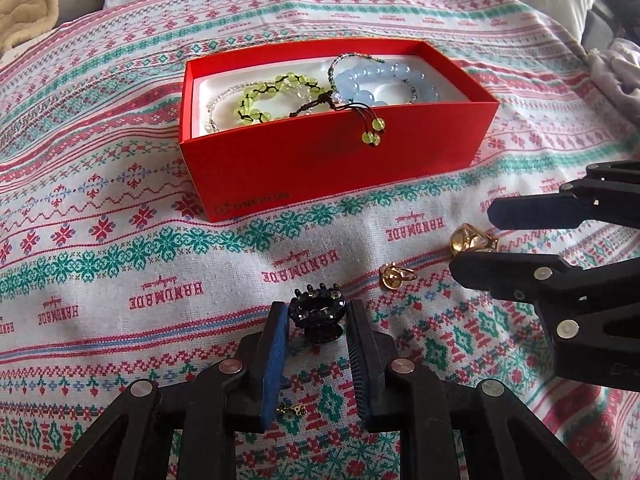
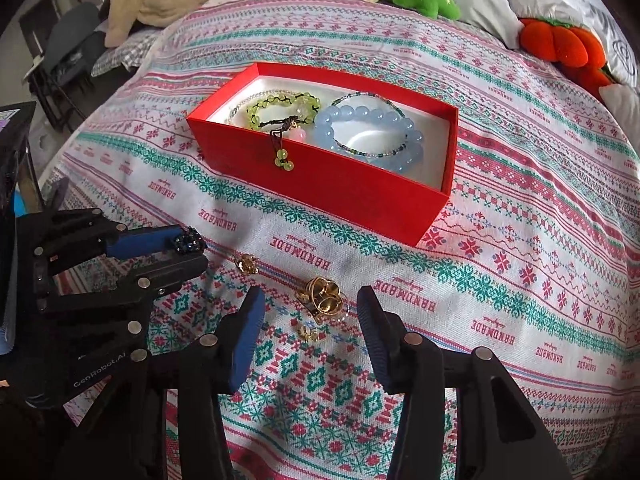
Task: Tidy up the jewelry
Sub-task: 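Grasp the black hair clip with the left tool while the right grasps a gold ring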
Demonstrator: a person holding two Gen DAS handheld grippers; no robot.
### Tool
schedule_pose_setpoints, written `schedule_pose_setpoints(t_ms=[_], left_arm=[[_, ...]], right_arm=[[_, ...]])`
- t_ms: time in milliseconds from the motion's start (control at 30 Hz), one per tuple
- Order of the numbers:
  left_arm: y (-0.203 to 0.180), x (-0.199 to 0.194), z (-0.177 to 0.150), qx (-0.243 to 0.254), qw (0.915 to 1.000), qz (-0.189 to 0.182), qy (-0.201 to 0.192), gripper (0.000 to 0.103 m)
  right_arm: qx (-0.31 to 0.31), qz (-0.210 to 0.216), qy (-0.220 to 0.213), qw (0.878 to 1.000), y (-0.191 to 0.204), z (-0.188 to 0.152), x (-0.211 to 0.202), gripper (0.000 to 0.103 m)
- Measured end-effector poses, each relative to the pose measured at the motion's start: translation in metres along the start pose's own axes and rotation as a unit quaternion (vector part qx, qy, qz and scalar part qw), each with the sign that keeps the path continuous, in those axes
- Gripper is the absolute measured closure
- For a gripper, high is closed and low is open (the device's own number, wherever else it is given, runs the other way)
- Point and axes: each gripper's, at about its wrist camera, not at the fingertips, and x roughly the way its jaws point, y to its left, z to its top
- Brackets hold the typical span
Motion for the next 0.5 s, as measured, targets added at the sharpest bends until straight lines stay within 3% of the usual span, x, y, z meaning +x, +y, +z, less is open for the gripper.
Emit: schedule_pose_setpoints(t_ms=[333, 500], left_arm=[[0.004, -0.002, 0.002, -0.007, 1.0, 0.0, 0.001, 0.079], [0.005, -0.002, 0.002, -0.008, 1.0, -0.001, 0.002, 0.079]], right_arm=[[-0.012, -0.005, 0.008, 1.0, 0.01, 0.009, 0.011, 0.089], [-0.013, -0.001, 0.005, 1.0, 0.011, 0.012, 0.007, 0.096]])
